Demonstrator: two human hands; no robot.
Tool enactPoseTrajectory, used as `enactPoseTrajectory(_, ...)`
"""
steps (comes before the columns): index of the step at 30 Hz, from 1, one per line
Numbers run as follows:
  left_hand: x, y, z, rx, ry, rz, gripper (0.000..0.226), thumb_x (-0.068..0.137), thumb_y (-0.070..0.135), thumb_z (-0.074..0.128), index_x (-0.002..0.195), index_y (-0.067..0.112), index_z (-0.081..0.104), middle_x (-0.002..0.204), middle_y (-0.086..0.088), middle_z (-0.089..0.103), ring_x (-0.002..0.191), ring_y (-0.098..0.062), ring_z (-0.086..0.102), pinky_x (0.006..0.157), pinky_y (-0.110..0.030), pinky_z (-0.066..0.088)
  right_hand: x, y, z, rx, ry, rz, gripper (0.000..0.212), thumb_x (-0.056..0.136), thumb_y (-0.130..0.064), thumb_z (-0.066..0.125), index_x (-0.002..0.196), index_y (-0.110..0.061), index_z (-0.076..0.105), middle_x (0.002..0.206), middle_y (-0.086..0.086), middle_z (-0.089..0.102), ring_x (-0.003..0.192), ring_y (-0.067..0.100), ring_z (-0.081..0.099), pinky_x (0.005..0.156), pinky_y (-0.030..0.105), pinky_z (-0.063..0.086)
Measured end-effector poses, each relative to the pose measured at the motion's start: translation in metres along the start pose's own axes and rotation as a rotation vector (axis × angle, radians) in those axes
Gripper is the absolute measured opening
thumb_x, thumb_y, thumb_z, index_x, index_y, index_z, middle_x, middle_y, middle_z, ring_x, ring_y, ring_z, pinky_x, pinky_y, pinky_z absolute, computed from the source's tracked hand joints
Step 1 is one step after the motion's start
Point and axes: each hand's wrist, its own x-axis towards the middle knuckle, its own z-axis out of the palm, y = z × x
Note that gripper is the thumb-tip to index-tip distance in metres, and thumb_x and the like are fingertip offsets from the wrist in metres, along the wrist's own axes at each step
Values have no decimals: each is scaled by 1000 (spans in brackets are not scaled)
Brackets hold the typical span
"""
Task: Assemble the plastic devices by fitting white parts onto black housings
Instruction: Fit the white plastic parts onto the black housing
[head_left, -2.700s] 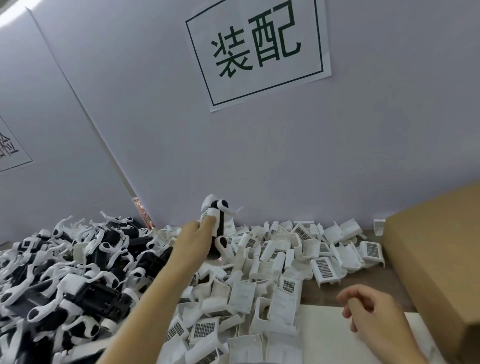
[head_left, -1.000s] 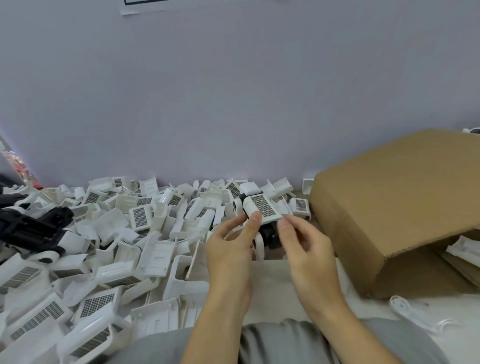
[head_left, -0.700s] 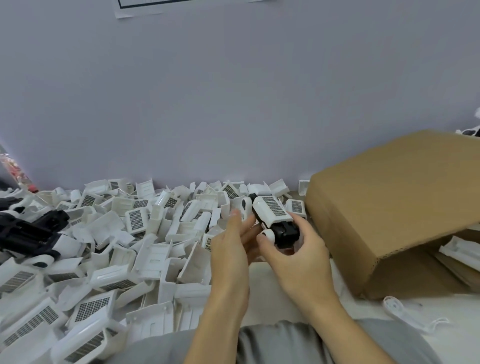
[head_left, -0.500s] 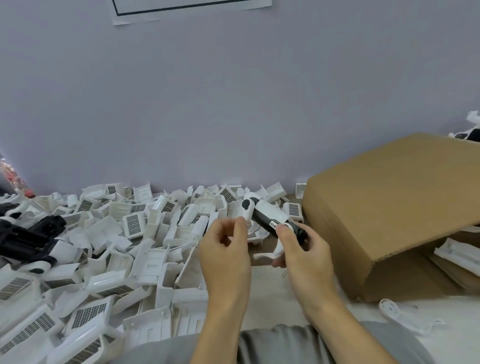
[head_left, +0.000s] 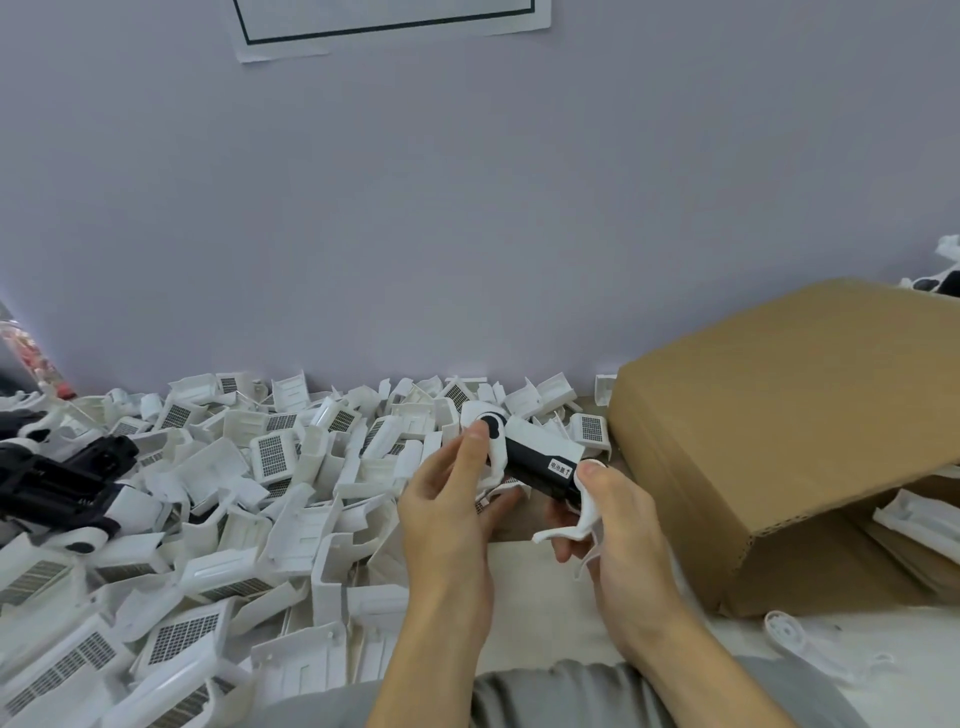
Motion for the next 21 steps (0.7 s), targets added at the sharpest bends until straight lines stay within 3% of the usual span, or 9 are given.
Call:
enactPoseTrajectory(2, 1, -1, -2, -17, -19, 1, 67, 50, 52, 82, 101, 8, 77, 108, -13, 75, 110, -34, 69, 66, -26, 58, -1, 0, 1, 47, 8, -7, 48, 59, -48, 64, 75, -4, 61, 61, 8, 50, 60, 30, 48, 45, 24, 42)
enactPoseTrajectory(4, 3, -2, -3, -30, -40, -7, 65, 51, 49, 83, 101, 7, 77, 102, -5, 77, 107, -30, 70, 65, -26, 58, -1, -1, 2, 84, -5, -21, 55, 58, -47, 65, 87, 0, 67, 77, 13, 59, 72, 30, 53, 63, 41, 50)
enactPoseTrajectory(6, 5, -2, -4, -29, -41, -7, 61, 52, 40, 89, 100, 5, 72, 80, 8, 72, 90, -23, 68, 64, -26, 58, -2, -1, 0, 94, -16, -9, 59, 64, -38, 69, 106, 4, 66, 96, 17, 67, 85, 27, 60, 84, 64, 47)
enactPoseTrajectory(8, 6, -2, -5, -28, -49, 4, 51, 58, 28, 91, 99, 7, 69, 66, 12, 65, 76, -18, 63, 64, -27, 58, -3, 1, -3, 111, -17, 21, 60, 69, -31, 69, 120, 2, 63, 114, 22, 68, 101, 34, 64, 99, 72, 41)
enactPoseTrajectory(10, 6, -2, -6, -44, -37, 8, 46, 68, 31, 82, 105, 7, 69, 70, 10, 66, 70, -15, 66, 68, -31, 57, -5, 2, -4, 112, -21, 14, 59, 72, -31, 69, 124, -4, 61, 122, 23, 65, 115, 42, 61, 105, 67, 39)
enactPoseTrajectory(12, 7, -2, -7, -44, -7, 14, 41, 76, 26, 81, 112, 10, 69, 79, 9, 72, 69, -11, 70, 68, -31, 54, -6, 1, -1, 90, -20, -8, 47, 77, -29, 64, 119, -9, 60, 119, 20, 67, 116, 41, 60, 104, 60, 43)
enactPoseTrajectory(16, 3, -2, -6, 61, -4, 49, 45, 60, 34, 82, 104, 35, 74, 101, 3, 75, 71, -5, 70, 70, -33, 52, -3, 3, 1, -37, 45, -15, 29, 86, -32, 68, 113, -26, 61, 104, 3, 70, 90, 11, 68, 79, 45, 49)
enactPoseTrajectory(18, 1, -2, -5, 97, -20, 62, 43, 57, 35, 84, 99, 43, 74, 109, 3, 74, 70, -5, 70, 65, -30, 53, 0, 5, 0, -13, 103, 14, 15, 98, -25, 59, 113, -23, 63, 109, 4, 71, 97, 20, 67, 76, 39, 45)
enactPoseTrajectory(21, 0, -1, -4, 109, -23, 77, 43, 58, 36, 84, 99, 45, 74, 112, 0, 74, 71, -6, 70, 61, -24, 53, 1, 2, 0, 43, 120, 32, 20, 103, -19, 48, 109, -17, 66, 108, 6, 74, 99, 23, 68, 68, 32, 49)
